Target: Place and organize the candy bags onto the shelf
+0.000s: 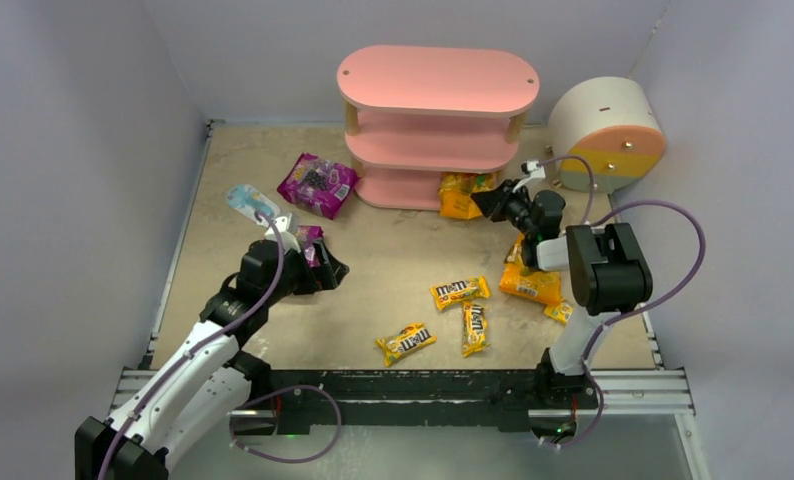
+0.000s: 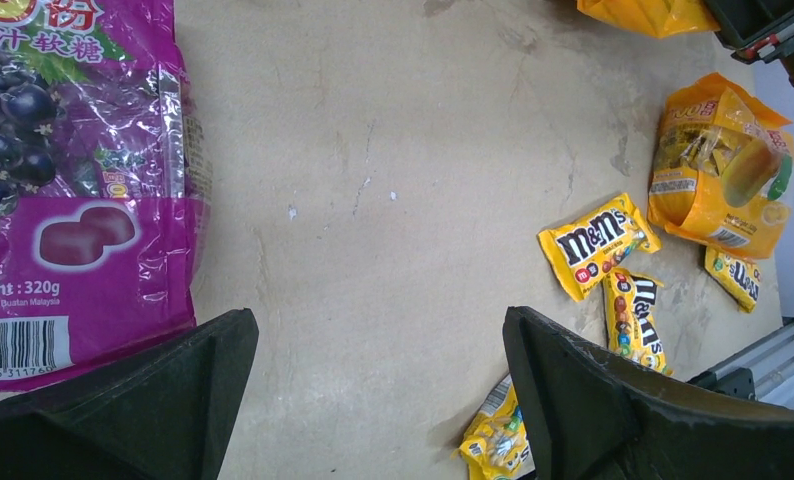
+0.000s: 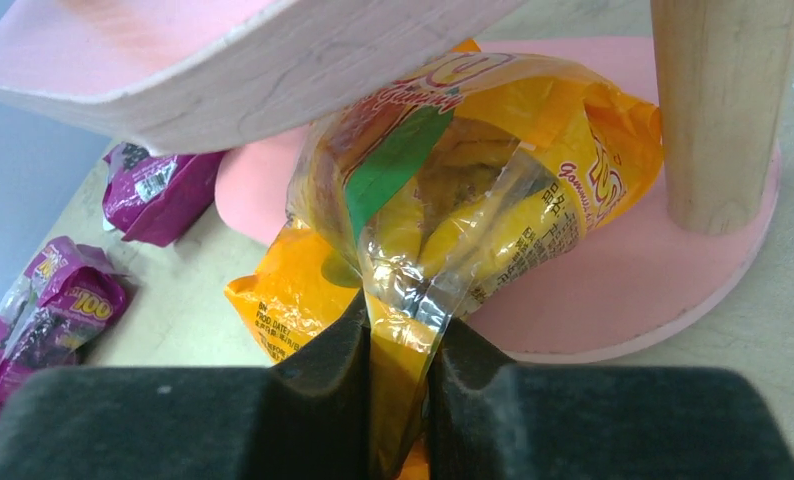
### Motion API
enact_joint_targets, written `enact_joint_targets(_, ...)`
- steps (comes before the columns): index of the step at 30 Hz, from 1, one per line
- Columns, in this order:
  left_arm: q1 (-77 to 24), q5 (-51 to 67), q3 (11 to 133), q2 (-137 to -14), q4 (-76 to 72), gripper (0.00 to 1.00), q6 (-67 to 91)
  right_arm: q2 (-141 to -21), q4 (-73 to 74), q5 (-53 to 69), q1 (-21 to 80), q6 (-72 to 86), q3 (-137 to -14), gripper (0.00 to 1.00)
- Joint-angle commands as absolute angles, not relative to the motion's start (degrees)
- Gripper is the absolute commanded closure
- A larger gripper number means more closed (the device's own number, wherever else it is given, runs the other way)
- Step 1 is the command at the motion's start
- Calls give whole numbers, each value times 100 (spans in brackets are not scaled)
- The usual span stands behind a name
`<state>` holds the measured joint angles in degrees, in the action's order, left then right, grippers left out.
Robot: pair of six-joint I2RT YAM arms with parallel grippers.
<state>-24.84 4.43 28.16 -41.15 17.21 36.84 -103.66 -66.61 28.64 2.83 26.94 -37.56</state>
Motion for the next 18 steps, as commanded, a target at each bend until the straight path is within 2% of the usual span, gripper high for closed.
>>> enact_joint_targets(1,-2505,393,2958,-4139,1639,1,3629,-10316,-7130,2651,264,2590,-4153,75)
enact_joint_targets(4,-2505,347,2961,-4123,1646,1,3665,-10318,-6734,2451,266,2440,-4223,58)
enact_joint_targets(7,-2505,343,3007,-4124,1647,1,3653,-10205,-6584,2152,266,2407,-4109,49)
enact_joint_targets(18,-2505,410,3011,-4146,1633,1,3626,-8919,-4972,1286,267,2118,-3584,31)
